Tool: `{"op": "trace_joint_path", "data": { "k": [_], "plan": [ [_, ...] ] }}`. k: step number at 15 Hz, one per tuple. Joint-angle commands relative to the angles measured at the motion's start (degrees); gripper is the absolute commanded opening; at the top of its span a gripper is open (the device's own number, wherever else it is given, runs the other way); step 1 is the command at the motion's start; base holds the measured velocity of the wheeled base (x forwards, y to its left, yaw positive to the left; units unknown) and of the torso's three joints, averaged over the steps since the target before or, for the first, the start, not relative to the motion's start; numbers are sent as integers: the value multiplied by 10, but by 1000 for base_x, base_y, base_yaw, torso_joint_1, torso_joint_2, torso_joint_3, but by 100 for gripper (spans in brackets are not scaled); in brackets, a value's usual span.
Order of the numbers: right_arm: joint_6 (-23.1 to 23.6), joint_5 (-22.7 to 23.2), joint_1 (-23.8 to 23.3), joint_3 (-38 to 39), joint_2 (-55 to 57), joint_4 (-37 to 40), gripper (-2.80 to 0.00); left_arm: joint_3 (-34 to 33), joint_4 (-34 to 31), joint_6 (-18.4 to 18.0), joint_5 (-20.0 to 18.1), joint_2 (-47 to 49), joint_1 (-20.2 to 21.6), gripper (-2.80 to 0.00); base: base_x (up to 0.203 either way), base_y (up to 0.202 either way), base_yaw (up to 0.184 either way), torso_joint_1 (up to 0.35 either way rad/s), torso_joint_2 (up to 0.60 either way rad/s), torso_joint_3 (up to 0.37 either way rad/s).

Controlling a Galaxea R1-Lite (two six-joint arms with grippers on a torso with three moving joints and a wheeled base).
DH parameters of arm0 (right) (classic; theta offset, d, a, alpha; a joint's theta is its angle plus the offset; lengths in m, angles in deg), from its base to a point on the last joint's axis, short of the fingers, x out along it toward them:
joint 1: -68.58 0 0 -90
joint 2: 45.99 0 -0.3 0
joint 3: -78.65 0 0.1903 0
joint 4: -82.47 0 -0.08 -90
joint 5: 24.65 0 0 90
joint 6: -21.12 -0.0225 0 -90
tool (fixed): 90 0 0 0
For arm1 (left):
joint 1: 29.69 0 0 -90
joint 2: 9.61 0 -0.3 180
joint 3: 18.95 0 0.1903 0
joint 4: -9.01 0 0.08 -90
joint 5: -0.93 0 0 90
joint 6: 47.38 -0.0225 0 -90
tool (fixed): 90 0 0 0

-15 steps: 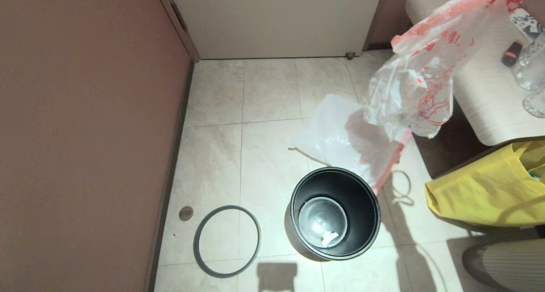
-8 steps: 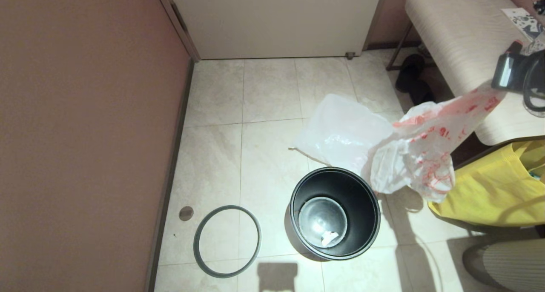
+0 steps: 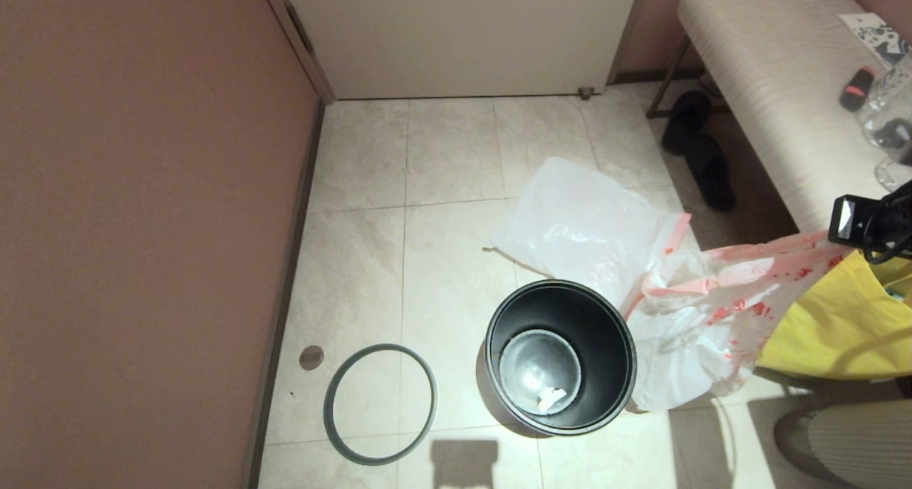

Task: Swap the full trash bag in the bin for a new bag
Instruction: Place the trash bag on the floor

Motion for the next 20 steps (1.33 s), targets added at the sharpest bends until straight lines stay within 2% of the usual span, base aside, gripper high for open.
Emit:
{"op": "trace_joint_path", "data": {
  "k": [1,4,6,9,12,13,14,16,20],
  "plan": [
    [0,6,-3,87,0,-33,-280,0,0,0,0,1,0,-280,0,0,0,0,0,0],
    [0,22,-4,194,18,-110,-280,0,0,0,0,1,0,-280,0,0,0,0,0,0],
    [0,23,-10,233,62,-149,-280,0,0,0,0,1,0,-280,0,0,0,0,0,0],
    [2,13,-30,244,123,-158,-280,0,0,0,0,1,0,-280,0,0,0,0,0,0],
    [6,11,-34,249,109,-156,-280,0,0,0,0,1,0,-280,0,0,0,0,0,0],
    [12,11,-34,253,91,-153,-203,0,0,0,0,1,0,-280,0,0,0,0,0,0],
    [15,11,-33,255,71,-147,0,0,0,0,0,1,0,-280,0,0,0,0,0,0],
    [17,12,-32,254,17,-109,0,0,0,0,0,1,0,-280,0,0,0,0,0,0],
    [18,12,-19,250,-97,31,0,0,0,0,0,1,0,-280,0,0,0,0,0,0]
  ]
}}
